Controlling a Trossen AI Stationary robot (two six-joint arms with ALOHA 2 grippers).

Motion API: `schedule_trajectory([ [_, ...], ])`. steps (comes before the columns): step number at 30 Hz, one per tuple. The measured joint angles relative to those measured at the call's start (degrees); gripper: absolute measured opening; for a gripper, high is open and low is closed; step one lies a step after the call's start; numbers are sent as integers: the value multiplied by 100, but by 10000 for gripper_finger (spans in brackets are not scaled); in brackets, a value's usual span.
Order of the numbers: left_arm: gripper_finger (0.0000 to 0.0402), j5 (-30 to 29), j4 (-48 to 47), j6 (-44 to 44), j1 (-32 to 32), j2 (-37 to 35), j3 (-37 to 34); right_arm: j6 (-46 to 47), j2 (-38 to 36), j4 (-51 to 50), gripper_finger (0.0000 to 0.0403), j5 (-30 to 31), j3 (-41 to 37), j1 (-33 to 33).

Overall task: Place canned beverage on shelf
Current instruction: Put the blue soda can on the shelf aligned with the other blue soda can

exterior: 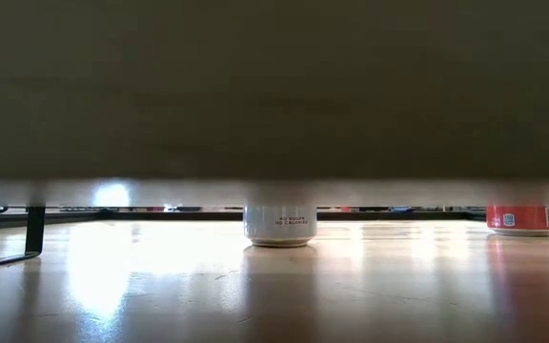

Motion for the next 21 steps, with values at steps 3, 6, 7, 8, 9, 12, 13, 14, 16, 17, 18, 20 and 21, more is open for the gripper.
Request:
schedule_trajectory([
  [3, 346, -1, 0, 0, 1, 0, 1, -261, 18, -52, 229, -46, -2, 81],
  [6, 346, -2, 0, 0, 0, 0, 2, -540, 26, -26, 230, -35, 52, 148],
  [7, 346, 0, 0, 0, 2, 0, 1, -582, 26, -13, 230, -35, 63, 150],
  [8, 346, -1, 0, 0, 1, 0, 0, -641, 26, 7, 230, -35, 66, 150],
  [9, 346, -2, 0, 0, 0, 0, 0, -683, 26, 32, 230, -33, 66, 150],
  [12, 346, -2, 0, 0, 2, 0, 0, -814, 75, 160, 230, -32, 68, 150],
  [13, 346, -1, 0, 0, 2, 0, 2, -853, 105, 176, 230, -32, 69, 148],
  [14, 346, -1, 0, 0, 1, 0, 0, -893, 155, 176, 230, -37, 71, 148],
  [16, 346, -2, 0, 0, 2, 0, 0, -978, 244, 230, 230, -44, 72, 148],
  [17, 346, -1, 0, 0, 1, 0, 0, -1004, 275, 272, 230, -81, 72, 141],
  [18, 346, 0, 0, 0, 0, 0, 0, -1045, 299, 283, 230, -137, 72, 115],
  [20, 346, -1, 0, 0, 1, 0, 0, -1100, 317, 254, 230, -247, 72, 80],
  [21, 346, -1, 0, 0, 2, 0, 0, -1127, 317, 271, 231, -278, 72, 70],
])
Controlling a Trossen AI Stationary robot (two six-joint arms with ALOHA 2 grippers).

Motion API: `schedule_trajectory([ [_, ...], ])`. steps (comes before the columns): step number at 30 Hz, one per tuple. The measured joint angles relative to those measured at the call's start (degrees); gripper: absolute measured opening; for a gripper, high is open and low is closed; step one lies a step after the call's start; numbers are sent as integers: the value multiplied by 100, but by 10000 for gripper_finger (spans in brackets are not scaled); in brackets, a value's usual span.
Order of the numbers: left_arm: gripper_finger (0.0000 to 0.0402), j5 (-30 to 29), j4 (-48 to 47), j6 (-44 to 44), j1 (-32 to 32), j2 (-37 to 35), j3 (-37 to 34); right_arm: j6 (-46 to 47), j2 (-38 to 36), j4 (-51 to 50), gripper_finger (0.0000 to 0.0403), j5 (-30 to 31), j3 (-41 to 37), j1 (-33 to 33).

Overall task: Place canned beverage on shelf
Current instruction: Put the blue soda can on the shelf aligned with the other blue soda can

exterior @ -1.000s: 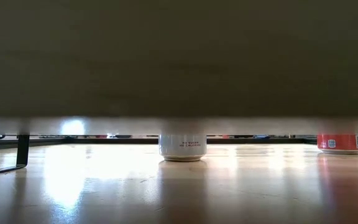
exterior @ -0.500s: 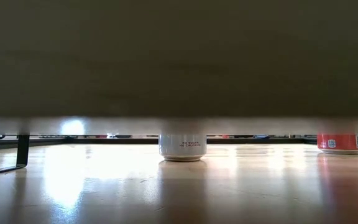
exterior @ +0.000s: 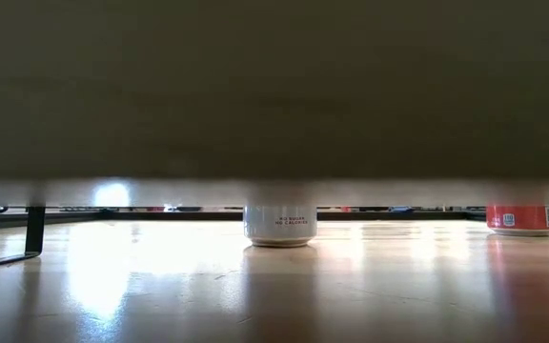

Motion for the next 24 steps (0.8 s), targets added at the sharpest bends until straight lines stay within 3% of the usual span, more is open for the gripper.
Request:
schedule_trajectory([
  [24, 346, -1, 2, 0, 0, 0, 2, -52, 37, 238, 238, -63, -16, 118],
])
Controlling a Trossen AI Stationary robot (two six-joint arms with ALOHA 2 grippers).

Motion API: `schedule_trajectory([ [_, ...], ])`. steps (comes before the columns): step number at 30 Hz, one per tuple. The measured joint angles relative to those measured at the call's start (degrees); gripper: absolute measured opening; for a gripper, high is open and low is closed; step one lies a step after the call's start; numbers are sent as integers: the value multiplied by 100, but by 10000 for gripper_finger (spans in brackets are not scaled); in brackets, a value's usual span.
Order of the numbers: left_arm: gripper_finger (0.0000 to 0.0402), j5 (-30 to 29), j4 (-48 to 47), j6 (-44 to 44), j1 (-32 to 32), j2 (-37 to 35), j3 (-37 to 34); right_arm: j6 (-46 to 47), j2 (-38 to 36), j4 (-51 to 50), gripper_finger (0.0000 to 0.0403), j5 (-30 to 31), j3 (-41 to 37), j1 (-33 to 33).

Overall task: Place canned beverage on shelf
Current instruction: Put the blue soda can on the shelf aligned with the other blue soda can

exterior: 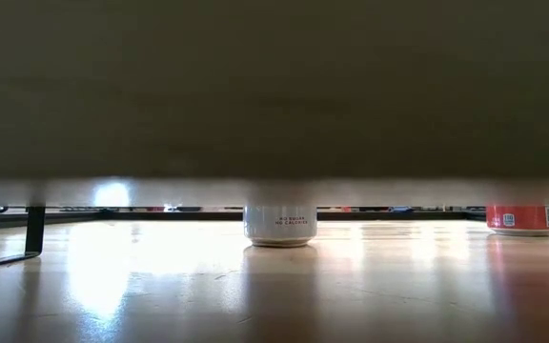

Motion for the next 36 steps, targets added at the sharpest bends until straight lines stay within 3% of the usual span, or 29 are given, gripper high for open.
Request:
schedule_trajectory([
  [36, 346, 2, -1, 0, -1, 0, -2, -155, 0, 227, 240, 54, -369, 34],
])
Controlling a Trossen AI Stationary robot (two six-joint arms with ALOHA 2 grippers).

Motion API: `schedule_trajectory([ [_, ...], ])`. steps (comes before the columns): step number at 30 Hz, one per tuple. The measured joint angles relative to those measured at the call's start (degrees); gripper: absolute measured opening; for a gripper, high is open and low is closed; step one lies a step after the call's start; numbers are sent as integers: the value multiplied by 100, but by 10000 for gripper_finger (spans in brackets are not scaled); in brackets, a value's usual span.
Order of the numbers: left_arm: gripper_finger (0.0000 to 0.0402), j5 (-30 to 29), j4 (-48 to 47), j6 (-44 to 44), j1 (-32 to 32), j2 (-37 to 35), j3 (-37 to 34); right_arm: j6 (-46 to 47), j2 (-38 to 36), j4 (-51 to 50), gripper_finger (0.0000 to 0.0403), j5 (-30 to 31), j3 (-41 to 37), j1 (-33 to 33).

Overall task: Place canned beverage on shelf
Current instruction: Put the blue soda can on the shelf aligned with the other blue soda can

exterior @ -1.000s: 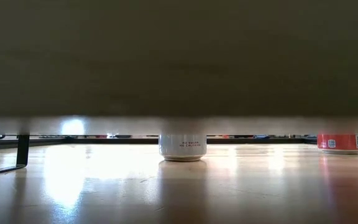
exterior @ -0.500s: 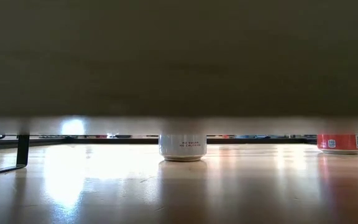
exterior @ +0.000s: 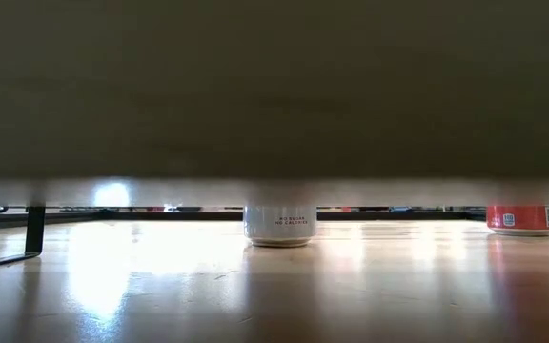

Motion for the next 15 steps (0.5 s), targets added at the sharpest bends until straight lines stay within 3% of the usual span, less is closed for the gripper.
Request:
schedule_trajectory([
  [15, 346, -1, -2, 0, 0, 0, 0, -22, 0, 151, 240, -13, -137, 0],
])
